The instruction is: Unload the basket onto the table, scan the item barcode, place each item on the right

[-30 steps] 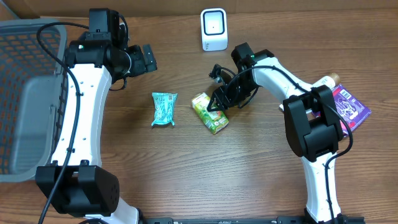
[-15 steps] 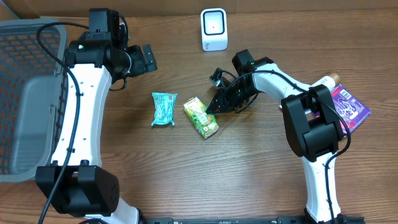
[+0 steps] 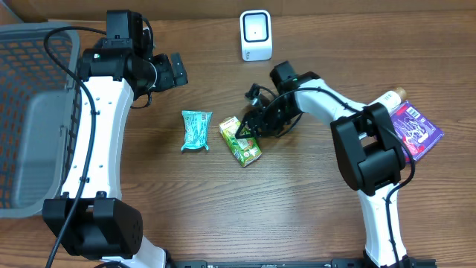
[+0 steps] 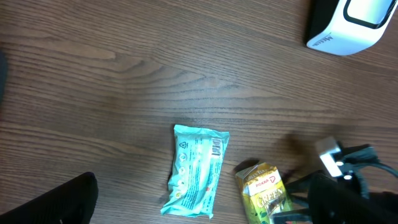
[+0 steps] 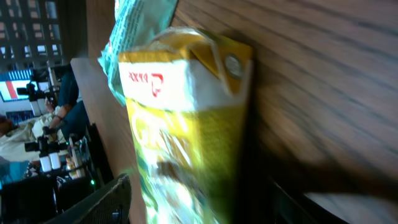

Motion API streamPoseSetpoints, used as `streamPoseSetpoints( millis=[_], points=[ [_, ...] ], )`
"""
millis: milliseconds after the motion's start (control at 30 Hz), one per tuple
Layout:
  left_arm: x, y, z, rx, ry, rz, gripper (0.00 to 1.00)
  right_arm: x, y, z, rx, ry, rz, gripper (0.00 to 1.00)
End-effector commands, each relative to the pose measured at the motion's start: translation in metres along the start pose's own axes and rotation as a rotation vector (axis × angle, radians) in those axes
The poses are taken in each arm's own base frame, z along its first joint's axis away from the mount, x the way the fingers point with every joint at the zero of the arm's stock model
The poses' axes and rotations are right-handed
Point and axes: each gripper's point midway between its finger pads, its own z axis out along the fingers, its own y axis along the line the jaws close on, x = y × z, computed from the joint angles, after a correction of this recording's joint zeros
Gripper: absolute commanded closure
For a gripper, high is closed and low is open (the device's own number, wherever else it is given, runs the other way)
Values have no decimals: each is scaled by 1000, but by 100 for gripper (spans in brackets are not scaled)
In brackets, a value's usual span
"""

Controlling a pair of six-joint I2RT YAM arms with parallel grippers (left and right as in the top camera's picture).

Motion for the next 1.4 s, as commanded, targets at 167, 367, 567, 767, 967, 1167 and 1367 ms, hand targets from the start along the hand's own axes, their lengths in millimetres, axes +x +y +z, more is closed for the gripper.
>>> streamPoseSetpoints(
  millis=[167, 367, 567, 767, 967, 1167, 1367],
  points=[
    [-5, -5, -9, 17, -24, -4, 0, 20, -39, 46, 336, 52, 255, 53],
    [-5, -5, -9, 17, -24, -4, 0, 17, -40, 41, 312, 37, 290, 81],
    [-5, -5, -9, 17, -25, -4, 0, 11, -24, 34, 195, 41, 281, 96],
    [-5, -5, -9, 17, -24, -4, 0, -3, 49, 0, -193, 58, 226, 96],
    [-5, -5, -9, 17, -24, -4, 0, -23, 120, -74, -682, -9, 147, 96],
    [-5, -5, -9, 17, -24, -4, 0, -28, 127, -104, -683, -36, 201, 96],
    [-5, -5, -9, 17, -24, -4, 0, -32, 161, -151, -678, -90, 154, 96]
  ],
)
